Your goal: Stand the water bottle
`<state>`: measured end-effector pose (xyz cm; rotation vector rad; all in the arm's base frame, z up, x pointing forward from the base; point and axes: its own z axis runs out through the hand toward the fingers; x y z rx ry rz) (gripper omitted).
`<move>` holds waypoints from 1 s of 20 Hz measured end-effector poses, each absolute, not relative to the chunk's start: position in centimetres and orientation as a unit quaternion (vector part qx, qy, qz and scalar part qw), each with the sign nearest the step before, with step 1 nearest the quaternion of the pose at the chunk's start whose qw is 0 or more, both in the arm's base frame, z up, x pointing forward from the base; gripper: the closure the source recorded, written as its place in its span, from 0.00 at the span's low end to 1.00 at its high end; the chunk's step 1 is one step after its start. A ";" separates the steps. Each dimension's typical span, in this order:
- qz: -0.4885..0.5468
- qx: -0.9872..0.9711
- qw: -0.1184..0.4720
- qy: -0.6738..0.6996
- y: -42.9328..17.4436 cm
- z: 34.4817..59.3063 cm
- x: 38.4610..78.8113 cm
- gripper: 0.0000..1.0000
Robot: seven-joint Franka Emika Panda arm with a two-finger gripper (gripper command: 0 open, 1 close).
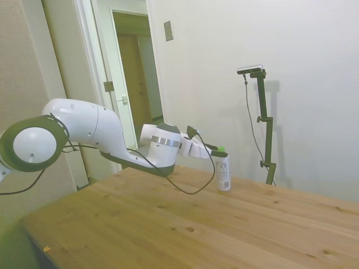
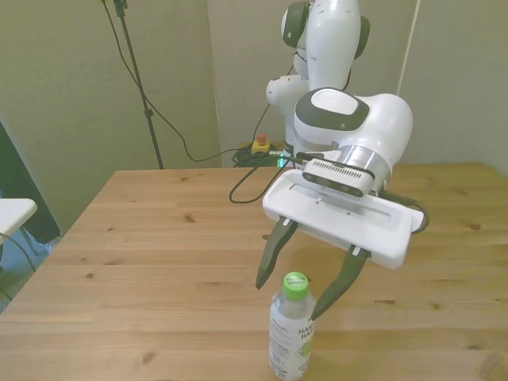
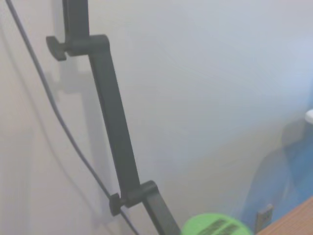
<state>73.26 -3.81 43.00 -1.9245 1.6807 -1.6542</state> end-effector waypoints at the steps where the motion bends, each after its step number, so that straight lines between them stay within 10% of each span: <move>1: -0.532 -0.643 0.053 0.548 -3.4 43.6 72.6 0.00; 20: -0.217 -0.858 0.030 0.465 2.0 46.2 52.5 0.00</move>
